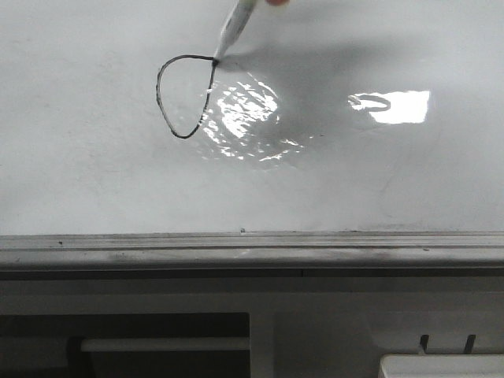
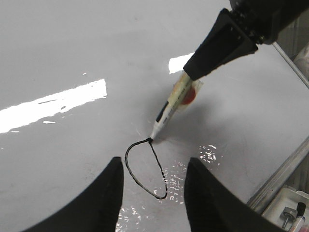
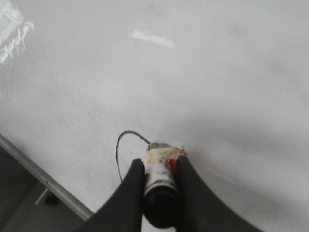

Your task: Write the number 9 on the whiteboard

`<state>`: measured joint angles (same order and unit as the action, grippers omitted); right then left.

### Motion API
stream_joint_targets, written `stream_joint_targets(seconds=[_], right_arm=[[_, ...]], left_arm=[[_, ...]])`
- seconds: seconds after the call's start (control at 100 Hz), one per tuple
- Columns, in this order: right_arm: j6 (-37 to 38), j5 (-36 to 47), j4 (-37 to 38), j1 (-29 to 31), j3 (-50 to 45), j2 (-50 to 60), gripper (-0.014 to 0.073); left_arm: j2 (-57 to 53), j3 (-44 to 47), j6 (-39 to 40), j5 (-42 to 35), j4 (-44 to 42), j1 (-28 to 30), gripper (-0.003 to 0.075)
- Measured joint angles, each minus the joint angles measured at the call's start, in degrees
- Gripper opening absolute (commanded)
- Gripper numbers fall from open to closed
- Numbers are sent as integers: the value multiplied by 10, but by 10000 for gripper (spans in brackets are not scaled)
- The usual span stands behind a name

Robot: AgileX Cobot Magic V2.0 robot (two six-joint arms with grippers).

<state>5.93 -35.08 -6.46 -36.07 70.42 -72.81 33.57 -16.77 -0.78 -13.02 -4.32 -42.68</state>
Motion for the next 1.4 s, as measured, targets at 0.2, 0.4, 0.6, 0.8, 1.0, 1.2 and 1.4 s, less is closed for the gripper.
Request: stream_joint_targets(seconds=[0.2,0.4,0.6,0.8,1.0,1.2,1.4], right_arm=[[0,-37,-23,2,-16,-7,-69],[0,-58,-56,-22,-78,-8,-69],[0,-53,-50,-70,-69,18,-69],[0,-41,-57,-145,-67,19,-69],[7,-25,-61,-165,-67,6,-69],[9,-18,-71,-166,-67,4,-69],[9,-18,-74,-169,-67,4,-69]], left_arm=[[0,0,0,1,1,0,283],[0,0,0,30,1,0,283],[8,0,0,52,-12,-4,285],[69,0,0,52,-62,-72,286],[142,0,0,2,-79,-104,286],[195,0,0,-46,-68,-104,284],[222,0,0,-57,-32,-104,279]])
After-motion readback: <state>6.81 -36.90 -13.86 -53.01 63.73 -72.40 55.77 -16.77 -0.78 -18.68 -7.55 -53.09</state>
